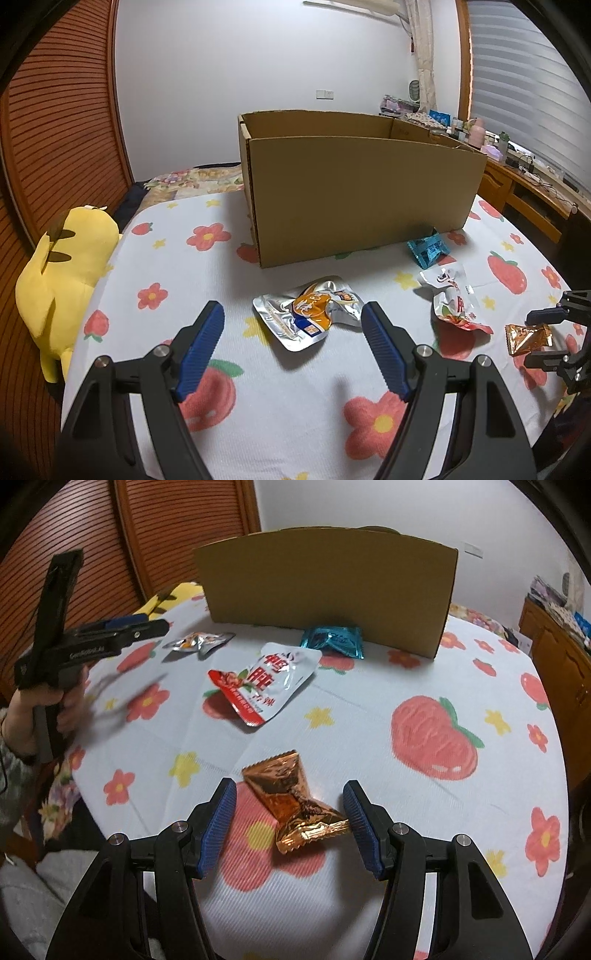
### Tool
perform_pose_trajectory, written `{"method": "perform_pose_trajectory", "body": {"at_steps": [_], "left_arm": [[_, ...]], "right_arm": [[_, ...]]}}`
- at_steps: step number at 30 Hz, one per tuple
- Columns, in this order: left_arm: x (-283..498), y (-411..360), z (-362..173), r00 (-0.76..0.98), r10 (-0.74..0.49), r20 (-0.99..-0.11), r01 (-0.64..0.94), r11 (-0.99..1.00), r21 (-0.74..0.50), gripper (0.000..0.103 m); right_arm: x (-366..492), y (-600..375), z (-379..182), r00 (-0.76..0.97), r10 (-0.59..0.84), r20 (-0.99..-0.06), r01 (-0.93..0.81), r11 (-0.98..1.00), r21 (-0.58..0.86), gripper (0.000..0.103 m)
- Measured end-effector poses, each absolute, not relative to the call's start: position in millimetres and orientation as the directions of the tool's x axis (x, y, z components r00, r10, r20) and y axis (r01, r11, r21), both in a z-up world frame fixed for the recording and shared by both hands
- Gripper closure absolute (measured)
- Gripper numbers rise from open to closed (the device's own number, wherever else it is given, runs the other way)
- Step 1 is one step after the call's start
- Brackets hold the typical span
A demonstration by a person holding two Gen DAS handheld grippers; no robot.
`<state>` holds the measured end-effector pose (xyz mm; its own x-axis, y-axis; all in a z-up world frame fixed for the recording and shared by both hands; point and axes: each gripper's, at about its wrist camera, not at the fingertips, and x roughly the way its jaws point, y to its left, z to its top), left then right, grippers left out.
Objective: Organize snacks
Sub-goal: 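Grasp the copper candy with the right tool while the left tool grasps the silver pouch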
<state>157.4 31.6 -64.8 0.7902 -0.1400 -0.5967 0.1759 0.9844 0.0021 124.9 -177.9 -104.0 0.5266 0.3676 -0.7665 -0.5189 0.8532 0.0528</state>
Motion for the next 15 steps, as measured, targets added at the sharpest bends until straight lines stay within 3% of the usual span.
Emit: {"method": "perform_pose_trajectory", "body": {"at_steps": [6,9,10,15], "left_arm": [[159,31,-66,0.787,-0.136,-0.602,0.175,0.985,0.007,0.026],[159,29,-66,0.786,-0.137,-0.603,0.179,0.984,0.010,0.026],[159,29,-66,0.785,-0.139,-0.604,0.184,0.983,0.012,0.026],[161,23,-69,0.760,-0.158,-0.630,0.218,0.976,0.019,0.026]], "right_arm": [[122,-172,-106,0.547,0.325,-0.771,-0.534,0.845,-0.023,0.046],[123,-173,-105,0.550,0.327,-0.769,-0.533,0.846,-0.021,0.060],[125,-174,-105,0.553,0.327,-0.766,-0.529,0.849,-0.020,0.071],[133,-178,-102,0.552,0.332,-0.765,-0.507,0.862,0.007,0.083]]}}
